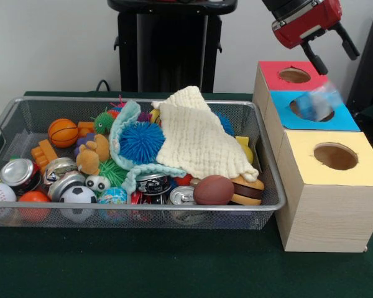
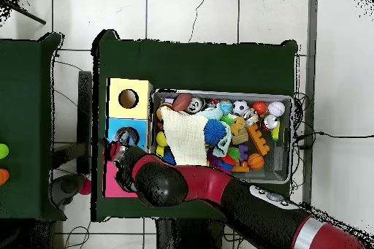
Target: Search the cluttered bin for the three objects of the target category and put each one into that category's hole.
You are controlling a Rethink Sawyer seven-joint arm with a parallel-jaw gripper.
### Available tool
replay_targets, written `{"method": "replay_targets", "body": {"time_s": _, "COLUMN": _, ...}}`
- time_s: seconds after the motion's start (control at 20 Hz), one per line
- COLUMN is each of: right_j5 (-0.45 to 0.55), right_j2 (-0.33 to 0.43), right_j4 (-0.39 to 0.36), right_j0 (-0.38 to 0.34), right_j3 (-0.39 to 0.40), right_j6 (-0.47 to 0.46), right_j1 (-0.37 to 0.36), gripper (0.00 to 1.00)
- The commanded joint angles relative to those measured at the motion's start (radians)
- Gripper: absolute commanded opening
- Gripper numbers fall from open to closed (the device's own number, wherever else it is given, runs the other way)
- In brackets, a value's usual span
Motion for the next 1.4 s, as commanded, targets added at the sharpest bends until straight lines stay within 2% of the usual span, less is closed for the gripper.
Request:
{"method": "replay_targets", "body": {"time_s": 0.05, "right_j5": -0.034, "right_j2": -0.048, "right_j4": -0.040, "right_j0": -0.007, "right_j3": -0.041, "right_j6": 0.140, "right_j1": 0.025, "gripper": 1.00}}
{"method": "replay_targets", "body": {"time_s": 0.55, "right_j5": -0.010, "right_j2": -0.056, "right_j4": -0.054, "right_j0": 0.001, "right_j3": -0.050, "right_j6": 0.129, "right_j1": -0.004, "gripper": 1.00}}
{"method": "replay_targets", "body": {"time_s": 0.65, "right_j5": 0.045, "right_j2": -0.078, "right_j4": -0.053, "right_j0": 0.007, "right_j3": -0.057, "right_j6": 0.096, "right_j1": -0.042, "gripper": 1.00}}
{"method": "replay_targets", "body": {"time_s": 0.8, "right_j5": 0.181, "right_j2": -0.132, "right_j4": -0.080, "right_j0": 0.008, "right_j3": -0.099, "right_j6": -0.016, "right_j1": -0.086, "gripper": 1.00}}
{"method": "replay_targets", "body": {"time_s": 1.1, "right_j5": 0.348, "right_j2": -0.188, "right_j4": -0.148, "right_j0": -0.026, "right_j3": -0.192, "right_j6": -0.116, "right_j1": -0.069, "gripper": 1.00}}
{"method": "replay_targets", "body": {"time_s": 1.4, "right_j5": 0.434, "right_j2": -0.231, "right_j4": -0.228, "right_j0": -0.033, "right_j3": -0.255, "right_j6": -0.110, "right_j1": -0.060, "gripper": 1.00}}
